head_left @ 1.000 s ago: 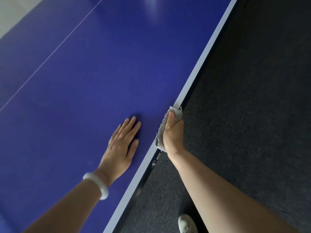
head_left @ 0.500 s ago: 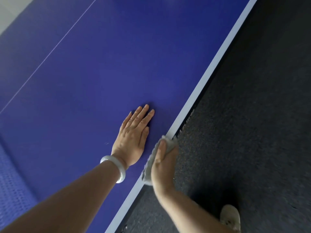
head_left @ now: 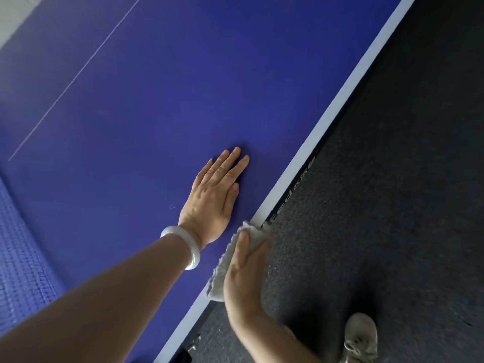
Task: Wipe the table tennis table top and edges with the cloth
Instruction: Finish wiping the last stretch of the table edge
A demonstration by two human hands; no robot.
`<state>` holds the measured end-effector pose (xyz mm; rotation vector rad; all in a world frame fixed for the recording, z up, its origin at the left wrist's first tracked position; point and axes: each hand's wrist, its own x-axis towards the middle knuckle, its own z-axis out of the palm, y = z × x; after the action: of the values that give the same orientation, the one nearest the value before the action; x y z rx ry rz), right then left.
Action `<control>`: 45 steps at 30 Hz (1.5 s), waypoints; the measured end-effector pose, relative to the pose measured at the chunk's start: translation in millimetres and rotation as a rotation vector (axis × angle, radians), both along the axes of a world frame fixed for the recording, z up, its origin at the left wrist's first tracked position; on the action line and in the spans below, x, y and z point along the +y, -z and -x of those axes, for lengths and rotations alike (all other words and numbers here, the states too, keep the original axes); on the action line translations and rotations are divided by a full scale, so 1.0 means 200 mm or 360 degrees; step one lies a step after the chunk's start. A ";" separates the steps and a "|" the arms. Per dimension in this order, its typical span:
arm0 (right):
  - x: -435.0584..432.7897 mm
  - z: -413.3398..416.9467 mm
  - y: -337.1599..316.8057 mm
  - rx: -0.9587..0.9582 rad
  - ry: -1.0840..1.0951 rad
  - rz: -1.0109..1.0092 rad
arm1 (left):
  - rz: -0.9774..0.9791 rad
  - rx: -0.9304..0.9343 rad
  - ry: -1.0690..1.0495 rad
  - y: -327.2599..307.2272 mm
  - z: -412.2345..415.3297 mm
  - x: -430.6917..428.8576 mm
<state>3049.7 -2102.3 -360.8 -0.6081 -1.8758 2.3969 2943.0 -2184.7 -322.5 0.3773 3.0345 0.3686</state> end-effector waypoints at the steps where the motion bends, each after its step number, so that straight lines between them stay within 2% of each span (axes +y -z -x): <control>1: 0.03 0.03 -0.02 0.0017 -0.0033 -0.0005 | 0.0000 0.0001 0.0002 0.00 0.00 0.00; 4: 0.19 0.33 0.00 0.0094 -0.0046 -0.0001 | -0.0003 0.0000 -0.0003 0.01 0.00 -0.01; 8: 0.43 0.87 0.03 -0.0161 0.0166 0.0223 | -0.0003 0.0009 0.0014 0.00 0.00 0.00; 9: 0.44 0.91 0.03 -0.0184 0.0236 0.0176 | -0.0006 0.0014 0.0015 0.00 0.00 0.00; 12: 0.28 0.65 0.02 -0.0085 0.0392 -0.0072 | -0.0014 0.0036 0.0014 0.01 0.00 0.00; 16: -0.11 -0.08 0.03 -0.0110 0.0110 -0.0048 | -0.0028 0.0037 0.0031 0.01 0.00 -0.01; 18: -0.15 -0.23 -0.01 -0.0147 -0.0013 0.0027 | -0.0033 0.0054 0.0042 0.01 0.00 -0.02; 22: 0.04 0.11 -0.01 -0.0152 -0.0135 0.0082 | -0.0075 0.0066 0.0041 0.02 0.00 -0.02; 25: 0.25 0.55 -0.02 -0.0399 0.0128 0.0386 | -0.0098 0.0100 0.0048 0.03 0.00 -0.02; 26: 0.26 0.61 -0.03 -0.0479 0.0190 0.0385 | -0.0112 0.0107 0.0048 0.03 0.00 -0.02; 29: 0.10 0.40 -0.04 -0.0300 0.0360 0.0027 | -0.0125 0.0120 0.0046 0.04 0.00 -0.03; 31: -0.08 0.06 -0.04 -0.0171 0.0295 -0.0018 | -0.0180 0.0133 0.0054 0.04 0.01 -0.04; 33: -0.19 -0.14 -0.04 -0.0191 0.0245 -0.0031 | -0.0313 0.0118 0.0032 0.03 0.00 -0.04; 37: -0.18 -0.15 -0.01 -0.0177 0.0174 -0.0063 | -0.0577 0.0072 -0.0165 0.00 -0.06 -0.04; 42: -0.17 -0.15 -0.01 -0.0181 0.0093 -0.0156 | -0.0128 0.0046 0.0183 -0.02 -0.47 -0.25; 45: -0.15 -0.15 0.00 -0.0200 0.0063 -0.0174 | 0.0005 0.0024 0.0135 0.00 -0.67 -0.36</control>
<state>3079.6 -2133.1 -360.7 -0.7959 -2.0067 2.2637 3077.4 -2256.9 -323.0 0.5089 3.0213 0.3570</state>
